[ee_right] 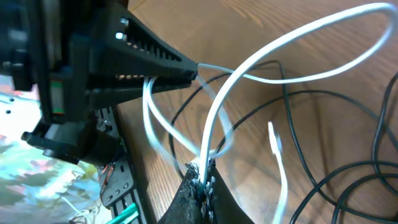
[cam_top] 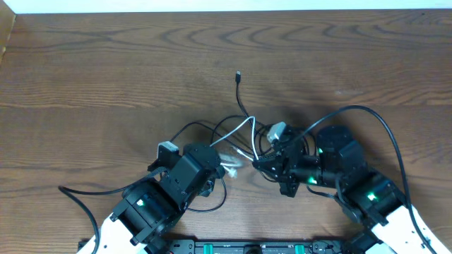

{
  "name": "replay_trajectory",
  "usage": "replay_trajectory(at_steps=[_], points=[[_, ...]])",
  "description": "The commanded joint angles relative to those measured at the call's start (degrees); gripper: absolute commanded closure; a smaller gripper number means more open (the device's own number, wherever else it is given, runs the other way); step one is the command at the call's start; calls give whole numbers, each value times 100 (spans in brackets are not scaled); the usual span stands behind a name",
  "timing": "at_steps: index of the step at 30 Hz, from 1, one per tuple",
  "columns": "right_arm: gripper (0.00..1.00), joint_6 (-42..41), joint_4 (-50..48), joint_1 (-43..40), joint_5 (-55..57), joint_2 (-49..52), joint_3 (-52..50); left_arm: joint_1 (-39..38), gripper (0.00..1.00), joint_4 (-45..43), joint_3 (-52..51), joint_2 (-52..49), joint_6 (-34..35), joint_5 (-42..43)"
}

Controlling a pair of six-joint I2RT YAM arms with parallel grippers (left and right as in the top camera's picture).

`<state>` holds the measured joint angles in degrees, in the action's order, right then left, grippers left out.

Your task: Untangle cables

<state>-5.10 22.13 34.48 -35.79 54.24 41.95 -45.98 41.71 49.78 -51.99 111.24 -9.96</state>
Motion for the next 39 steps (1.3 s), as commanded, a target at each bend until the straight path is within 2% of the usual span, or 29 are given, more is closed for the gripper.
replay_trajectory(at_steps=[1, 7, 11, 19, 30, 39], points=[[99, 120, -96, 11, -208, 111, 33, 4, 93, -2, 107, 17, 76, 164], [94, 378, -219, 11, -382, 153, 33, 4, 92, -17, 107, 17, 120, 219], [82, 629, -216, 11, -741, 155, 33, 4, 92, -22, 107, 17, 337, 402], [57, 754, -212, 13, -726, 170, 33, 4, 92, -61, 107, 20, 354, 507], [50, 758, -249, 13, -726, 505, 33, 4, 92, -168, 107, 17, 352, 656], [32, 914, -258, 13, -699, 509, 33, 162, 92, -175, 107, -2, 437, 662]])
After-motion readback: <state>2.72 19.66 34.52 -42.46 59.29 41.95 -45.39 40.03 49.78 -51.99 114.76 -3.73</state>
